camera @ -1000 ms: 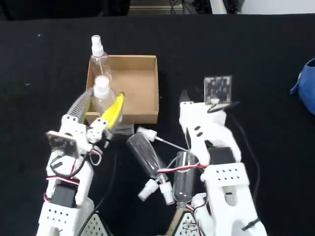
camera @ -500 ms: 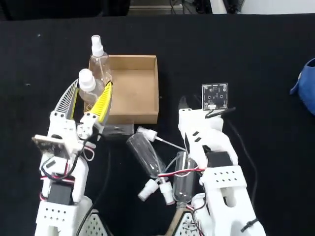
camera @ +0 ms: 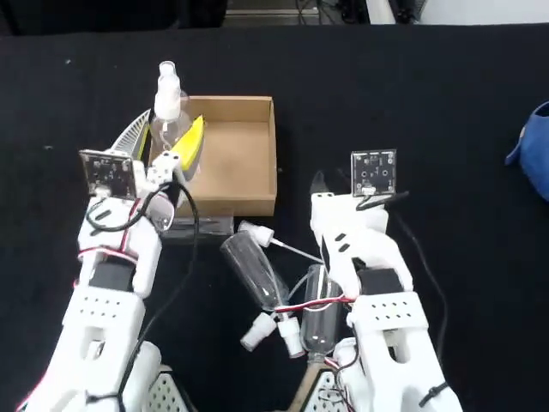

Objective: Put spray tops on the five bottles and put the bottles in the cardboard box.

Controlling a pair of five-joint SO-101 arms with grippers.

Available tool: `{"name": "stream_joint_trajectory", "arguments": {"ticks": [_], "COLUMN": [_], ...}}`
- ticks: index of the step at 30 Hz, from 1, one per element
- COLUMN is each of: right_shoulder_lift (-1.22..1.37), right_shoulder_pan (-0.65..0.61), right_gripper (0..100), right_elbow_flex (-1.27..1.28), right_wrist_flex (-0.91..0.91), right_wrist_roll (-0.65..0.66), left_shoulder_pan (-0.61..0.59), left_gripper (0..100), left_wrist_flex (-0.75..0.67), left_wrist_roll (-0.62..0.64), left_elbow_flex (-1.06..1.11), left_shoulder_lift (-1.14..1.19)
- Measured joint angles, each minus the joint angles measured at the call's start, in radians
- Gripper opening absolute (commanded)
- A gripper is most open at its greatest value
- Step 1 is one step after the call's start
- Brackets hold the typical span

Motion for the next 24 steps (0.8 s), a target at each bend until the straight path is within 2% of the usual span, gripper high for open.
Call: {"name": "stream_joint_trajectory", "arguments": {"ticks": [9,21,24], "right_shoulder_lift": [0.000,0.000,0.000], "right_shoulder_pan": [0.000,0.000,0.000], "right_gripper": [8.2,8.2,8.2], "right_elbow_flex": [0.009,0.009,0.009], "right_wrist_flex": [-0.035,-0.038,-0.038], "right_wrist_roll": [0.000,0.000,0.000], "left_shoulder_pan": [0.000,-0.075,-0.078], "left_gripper": [3,3,3], "left_wrist_flex": [-0.488,-0.523,-0.594], "left_wrist_roll": [0.000,0.000,0.000], "left_elbow_flex": [0.133,0.023,0.014], "left_shoulder_lift": [0.201,0.525,0.603]}}
